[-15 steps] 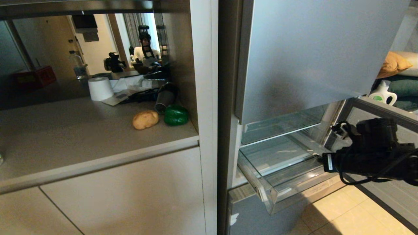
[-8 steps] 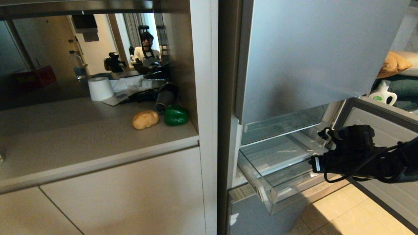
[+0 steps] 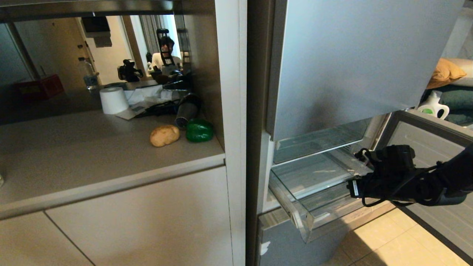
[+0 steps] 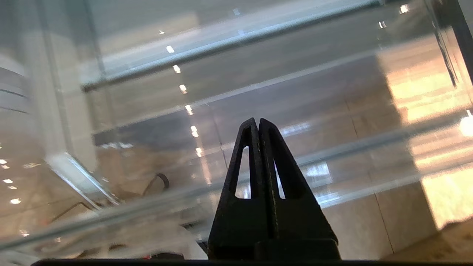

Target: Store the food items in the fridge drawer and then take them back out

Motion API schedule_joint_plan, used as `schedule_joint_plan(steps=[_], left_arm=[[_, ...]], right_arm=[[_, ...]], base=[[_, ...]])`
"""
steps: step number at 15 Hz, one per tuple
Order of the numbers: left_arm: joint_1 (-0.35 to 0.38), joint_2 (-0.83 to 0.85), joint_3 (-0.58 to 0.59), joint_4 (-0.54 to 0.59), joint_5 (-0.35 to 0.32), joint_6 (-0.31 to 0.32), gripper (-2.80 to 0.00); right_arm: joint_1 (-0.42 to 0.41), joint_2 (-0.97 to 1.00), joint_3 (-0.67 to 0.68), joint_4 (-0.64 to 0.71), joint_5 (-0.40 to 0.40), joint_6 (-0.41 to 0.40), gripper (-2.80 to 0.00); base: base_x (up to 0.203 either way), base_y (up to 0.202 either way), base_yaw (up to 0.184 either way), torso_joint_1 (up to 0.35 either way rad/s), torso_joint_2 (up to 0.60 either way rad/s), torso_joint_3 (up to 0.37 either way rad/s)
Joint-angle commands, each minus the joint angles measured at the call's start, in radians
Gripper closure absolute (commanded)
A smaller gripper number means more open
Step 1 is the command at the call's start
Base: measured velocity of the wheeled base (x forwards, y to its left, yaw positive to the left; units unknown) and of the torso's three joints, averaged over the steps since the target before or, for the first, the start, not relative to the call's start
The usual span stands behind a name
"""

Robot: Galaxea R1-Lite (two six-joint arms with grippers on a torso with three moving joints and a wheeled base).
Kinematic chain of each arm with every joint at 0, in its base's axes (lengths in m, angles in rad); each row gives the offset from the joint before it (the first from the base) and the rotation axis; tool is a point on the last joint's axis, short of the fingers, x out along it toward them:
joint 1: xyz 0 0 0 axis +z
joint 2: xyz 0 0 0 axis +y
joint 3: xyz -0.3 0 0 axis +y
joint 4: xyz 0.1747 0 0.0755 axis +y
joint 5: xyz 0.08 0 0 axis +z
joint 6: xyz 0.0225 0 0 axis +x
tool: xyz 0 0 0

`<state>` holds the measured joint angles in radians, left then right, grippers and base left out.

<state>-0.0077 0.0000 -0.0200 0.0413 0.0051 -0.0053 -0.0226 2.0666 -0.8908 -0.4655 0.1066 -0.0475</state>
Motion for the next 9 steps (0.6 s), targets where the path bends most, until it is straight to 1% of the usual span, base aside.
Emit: schedule_joint_plan(steps=[1, 9], left_arm=[[0.000, 0.002, 0.000, 0.000, 0.001, -0.001, 0.00], [0.000, 0.002, 0.000, 0.000, 0.000, -0.001, 0.00]], right_arm=[[-0.010, 0.001, 0.008, 0.001, -0.001, -0.006, 0.00], [-0.047, -0.058, 0.112, 0.008, -0.005, -0.026, 0.00]], base=[[0.000, 0.000, 0.000, 0.000, 0.00, 0.000], [0.000, 0.000, 0.000, 0.000, 0.00, 0.000]])
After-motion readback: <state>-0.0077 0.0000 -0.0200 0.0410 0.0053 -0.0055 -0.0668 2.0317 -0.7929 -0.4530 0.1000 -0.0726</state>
